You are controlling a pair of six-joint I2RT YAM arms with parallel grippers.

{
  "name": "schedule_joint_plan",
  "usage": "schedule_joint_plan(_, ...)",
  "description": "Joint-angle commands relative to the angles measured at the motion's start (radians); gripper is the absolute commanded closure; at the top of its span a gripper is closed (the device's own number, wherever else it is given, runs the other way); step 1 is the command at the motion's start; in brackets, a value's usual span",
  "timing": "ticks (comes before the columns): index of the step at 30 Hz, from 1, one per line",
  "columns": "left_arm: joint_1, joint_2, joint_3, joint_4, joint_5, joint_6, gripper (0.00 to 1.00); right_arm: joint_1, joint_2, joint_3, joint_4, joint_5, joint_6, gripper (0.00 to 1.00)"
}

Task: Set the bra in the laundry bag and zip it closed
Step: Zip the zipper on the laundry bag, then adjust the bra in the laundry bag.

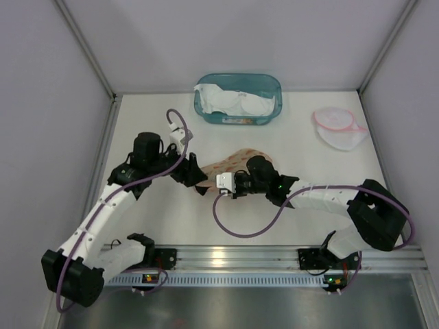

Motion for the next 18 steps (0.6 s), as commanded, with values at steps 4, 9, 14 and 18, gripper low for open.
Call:
schedule_joint_plan(4,0.025,-0.122,-0.094,-0.095,-0.110,0.496,0.19,-0.031,-0.066,0.028,-0.021,-0.096,0.079,1.00)
schedule_joint_plan(9,0.025,-0.101,-0.136,-0.091,-0.099,0.639,0.19,-0.037,-0.078,0.036,-0.047,-0.129,0.098,1.00)
schedule_joint_plan(14,0.024,-0.038,-0.138,0.013,-0.076,0.647,0.19,-0.037,-0.091,0.042,-0.061,-0.154,0.095,1.00)
schedule_joint_plan(18,0.024,0.008,-0.145,0.058,-0.030,0.638,0.16,-0.037,-0.089,0.053,-0.072,-0.162,0.098,1.00)
